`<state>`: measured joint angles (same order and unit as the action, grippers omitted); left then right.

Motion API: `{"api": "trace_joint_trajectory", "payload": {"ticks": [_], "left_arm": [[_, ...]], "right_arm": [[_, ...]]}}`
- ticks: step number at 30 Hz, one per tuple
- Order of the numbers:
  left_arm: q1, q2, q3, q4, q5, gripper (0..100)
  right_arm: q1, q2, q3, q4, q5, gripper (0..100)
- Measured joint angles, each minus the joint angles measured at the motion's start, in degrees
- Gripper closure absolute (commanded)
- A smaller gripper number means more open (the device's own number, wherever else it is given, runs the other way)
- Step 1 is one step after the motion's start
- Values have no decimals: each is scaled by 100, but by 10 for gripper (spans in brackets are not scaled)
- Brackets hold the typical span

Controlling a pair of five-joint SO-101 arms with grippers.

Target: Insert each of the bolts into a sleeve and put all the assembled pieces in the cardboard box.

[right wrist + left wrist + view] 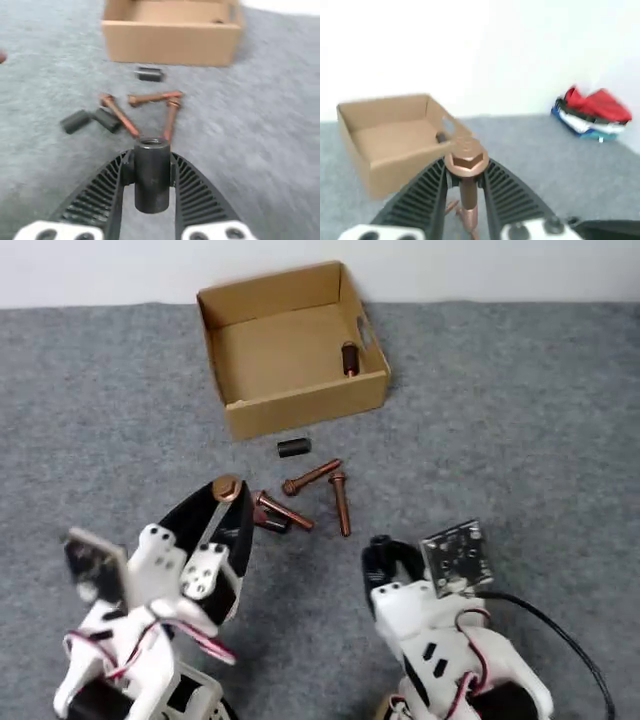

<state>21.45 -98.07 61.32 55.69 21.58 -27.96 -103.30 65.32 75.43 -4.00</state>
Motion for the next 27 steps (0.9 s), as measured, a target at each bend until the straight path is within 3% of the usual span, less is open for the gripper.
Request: {"api": "trace_joint_trajectory", "payload": {"ticks": [10,20,27], "left_arm": [[70,-554,-18,-396,396,995],[774,-554,-158,-185,897,995],[800,-554,-158,-26,958,995]], "right_arm": [[-1574,9,774,-1741,633,991],[-1732,9,949,-2681,1556,991],[-1732,9,949,-3095,1952,991]]}}
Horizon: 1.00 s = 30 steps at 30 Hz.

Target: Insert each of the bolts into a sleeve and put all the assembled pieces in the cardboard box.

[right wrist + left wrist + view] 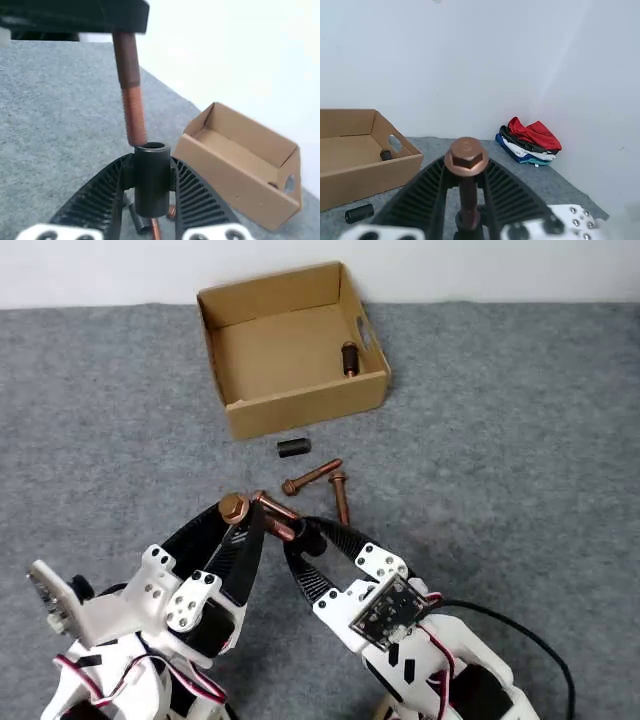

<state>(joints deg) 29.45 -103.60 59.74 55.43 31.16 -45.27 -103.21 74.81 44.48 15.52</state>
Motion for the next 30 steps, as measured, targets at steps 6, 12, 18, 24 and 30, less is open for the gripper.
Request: {"api": "trace_joint_trajectory", "payload": {"ticks": [6,12,18,24,30], "left_arm": [[0,-9,79,-105,-9,995],[0,0,299,-281,-9,995],[9,0,290,44,9,995],[88,-9,325,782,-18,991],[237,-18,607,1125,-475,818]], "right_arm": [[-158,0,0,-53,105,991],[-325,0,0,-62,105,991],[-334,0,0,-62,105,991],[-352,9,0,-62,255,991],[-360,18,97,-53,299,991]]}}
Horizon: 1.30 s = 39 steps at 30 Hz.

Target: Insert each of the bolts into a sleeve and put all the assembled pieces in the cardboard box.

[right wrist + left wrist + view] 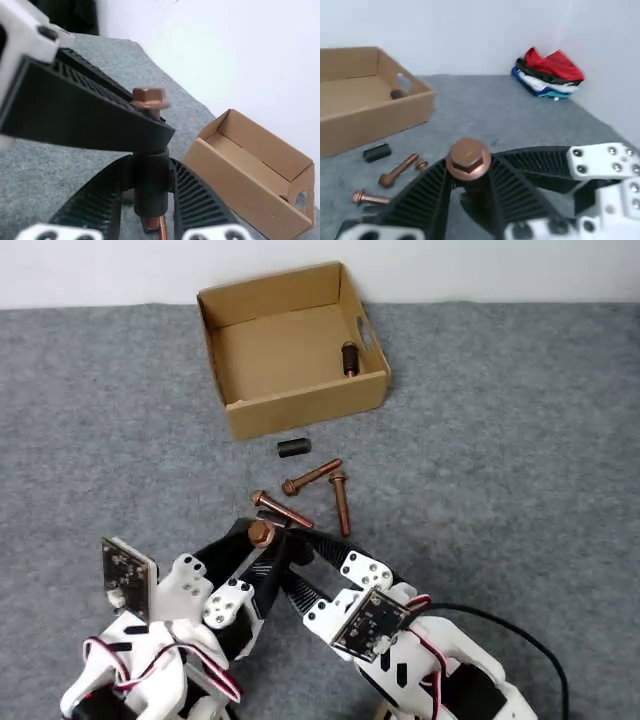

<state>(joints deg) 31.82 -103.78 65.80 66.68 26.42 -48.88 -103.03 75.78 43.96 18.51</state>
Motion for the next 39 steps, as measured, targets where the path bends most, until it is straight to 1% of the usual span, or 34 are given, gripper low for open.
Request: {"api": "trace_joint_trajectory", "payload": {"ticks": [2,7,17,19,22,23,24,27,30,33,35,39], "left_arm": [[-35,-18,-9,105,-62,796],[-26,-9,9,422,-123,794],[-62,0,-510,536,-158,799],[-281,0,-642,536,-158,838],[-712,0,-695,536,-352,981],[-897,0,-703,536,-440,1000],[-1081,0,-703,519,-536,986],[-1741,0,-624,396,-870,997],[-2321,0,-79,167,-1231,996],[-2857,0,659,-53,-1477,996],[-3095,9,1178,-202,-1635,996],[-3235,18,2075,-369,-1934,995]], "right_arm": [[0,0,0,0,0,991],[9,0,-9,0,0,991],[9,-9,141,0,0,991],[53,-9,185,0,0,991],[413,0,290,0,-26,991],[554,-9,299,0,-132,991],[703,-9,299,0,-273,991],[1275,-9,308,0,-809,991],[1855,-9,308,167,-1310,991],[2347,-9,308,369,-1626,991],[2558,-9,308,431,-1714,991],[2734,105,264,835,-1767,991]]}}
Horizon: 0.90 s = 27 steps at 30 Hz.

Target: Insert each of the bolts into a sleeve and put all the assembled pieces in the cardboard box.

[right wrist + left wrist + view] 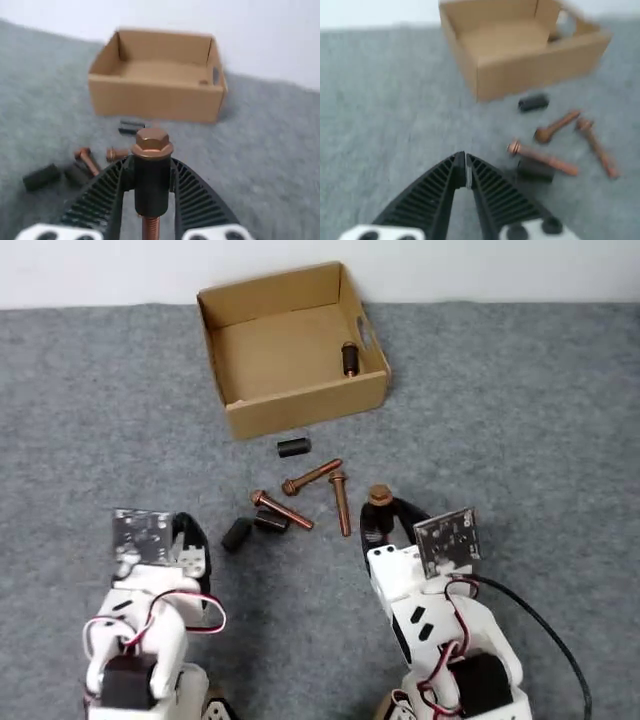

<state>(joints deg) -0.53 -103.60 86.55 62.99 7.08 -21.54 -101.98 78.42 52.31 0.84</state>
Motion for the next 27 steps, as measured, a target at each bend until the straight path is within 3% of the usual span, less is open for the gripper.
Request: {"api": "trace_joint_trajectory", "payload": {"ticks": [6,15,19,27], "left_arm": [[-9,0,853,-325,-35,995],[-18,0,1020,-404,-35,995],[-26,0,1020,-185,-70,995],[-677,0,1020,-167,-70,995]], "right_arm": [[26,1310,-897,273,-202,991],[9,4905,-3314,255,-721,991],[9,6295,-4360,-202,-730,991],[88,8809,-6207,-1433,-730,991]]}}
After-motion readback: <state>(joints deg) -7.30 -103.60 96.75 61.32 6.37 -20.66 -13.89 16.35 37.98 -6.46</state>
